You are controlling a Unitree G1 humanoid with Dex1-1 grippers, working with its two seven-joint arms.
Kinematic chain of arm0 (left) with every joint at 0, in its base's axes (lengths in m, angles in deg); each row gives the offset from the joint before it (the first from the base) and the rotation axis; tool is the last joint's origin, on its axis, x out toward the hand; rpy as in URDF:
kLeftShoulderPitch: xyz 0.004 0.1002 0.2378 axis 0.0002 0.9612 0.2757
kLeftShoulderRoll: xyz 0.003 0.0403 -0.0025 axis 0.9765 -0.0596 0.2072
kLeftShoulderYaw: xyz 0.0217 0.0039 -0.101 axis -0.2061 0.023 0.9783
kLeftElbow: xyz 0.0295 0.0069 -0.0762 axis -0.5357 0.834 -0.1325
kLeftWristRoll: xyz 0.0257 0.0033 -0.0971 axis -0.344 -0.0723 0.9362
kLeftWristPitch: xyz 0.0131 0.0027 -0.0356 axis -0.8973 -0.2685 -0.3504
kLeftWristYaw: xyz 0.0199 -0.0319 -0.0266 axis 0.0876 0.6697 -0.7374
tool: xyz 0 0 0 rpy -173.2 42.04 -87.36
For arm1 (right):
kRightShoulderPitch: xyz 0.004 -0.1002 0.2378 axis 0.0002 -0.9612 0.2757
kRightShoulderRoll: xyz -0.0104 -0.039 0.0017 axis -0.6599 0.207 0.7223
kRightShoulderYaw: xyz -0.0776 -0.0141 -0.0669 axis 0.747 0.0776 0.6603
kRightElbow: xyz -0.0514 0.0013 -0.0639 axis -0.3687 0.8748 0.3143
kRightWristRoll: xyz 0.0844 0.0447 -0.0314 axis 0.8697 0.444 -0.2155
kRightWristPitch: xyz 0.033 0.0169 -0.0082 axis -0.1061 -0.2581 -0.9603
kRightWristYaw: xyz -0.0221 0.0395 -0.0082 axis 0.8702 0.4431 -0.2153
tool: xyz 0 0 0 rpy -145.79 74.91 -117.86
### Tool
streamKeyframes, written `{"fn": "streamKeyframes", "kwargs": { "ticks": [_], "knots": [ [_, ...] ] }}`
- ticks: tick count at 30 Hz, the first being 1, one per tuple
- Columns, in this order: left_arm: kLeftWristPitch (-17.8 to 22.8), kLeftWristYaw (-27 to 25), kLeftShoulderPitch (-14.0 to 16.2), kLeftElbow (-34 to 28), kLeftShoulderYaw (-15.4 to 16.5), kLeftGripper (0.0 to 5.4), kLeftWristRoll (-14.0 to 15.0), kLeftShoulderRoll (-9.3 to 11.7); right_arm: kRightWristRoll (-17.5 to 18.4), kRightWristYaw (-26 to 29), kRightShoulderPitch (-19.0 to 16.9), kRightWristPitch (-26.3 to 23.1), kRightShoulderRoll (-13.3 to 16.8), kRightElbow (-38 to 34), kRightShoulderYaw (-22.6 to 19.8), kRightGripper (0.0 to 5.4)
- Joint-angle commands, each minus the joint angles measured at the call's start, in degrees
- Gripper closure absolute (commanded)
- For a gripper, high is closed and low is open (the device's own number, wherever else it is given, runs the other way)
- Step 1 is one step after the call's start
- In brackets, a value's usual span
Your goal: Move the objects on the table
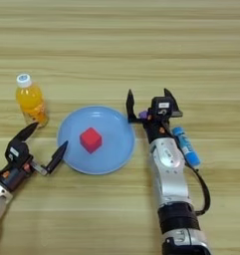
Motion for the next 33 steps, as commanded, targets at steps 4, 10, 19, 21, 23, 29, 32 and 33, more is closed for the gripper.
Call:
{"fn": "streamKeyframes", "kwargs": {
  "ticks": [4, 10, 19, 21, 23, 29, 32, 33],
  "knots": [
    [2.4, 0.4, -0.3, -4.0, -2.2, 0.0, -0.9, -0.5, -0.6, -0.7, 0.7, -0.1, -0.6, -0.2, 0.4, 0.01],
    [5.5, 1.4, -1.4, -7.9, -5.6, 0.0, -2.6, -2.1, -0.9, -1.0, 0.8, -0.2, -0.9, 0.0, 1.1, 0.01],
    [9.6, 2.8, -3.9, -8.1, -10.0, 0.0, -7.2, -3.1, -1.3, -1.4, 0.3, -0.5, -1.4, -0.9, 1.3, 0.01],
    [10.0, 3.2, -4.3, -7.1, -10.7, 0.0, -8.3, -3.2, -1.4, -1.4, 0.3, -0.6, -1.5, -1.2, 1.3, 0.01],
    [10.2, 3.6, -4.8, -6.2, -11.1, 0.0, -9.0, -3.1, -1.4, -1.5, 0.2, -0.6, -1.6, -1.4, 1.4, 0.01],
    [7.9, 5.3, -7.1, 0.2, -10.6, 0.0, -10.4, -3.1, -1.4, -1.5, 0.1, -0.7, -1.9, -2.0, 1.6, 0.01],
    [7.1, 5.7, -8.4, 3.2, -10.6, 0.0, -10.7, -3.2, -1.4, -1.5, 0.1, -0.7, -1.9, -2.2, 1.6, 0.01],
    [6.9, 5.8, -9.0, 4.0, -10.5, 0.0, -10.9, -3.2, -1.4, -1.5, 0.1, -0.7, -2.0, -2.1, 1.6, 0.01]
  ]
}}
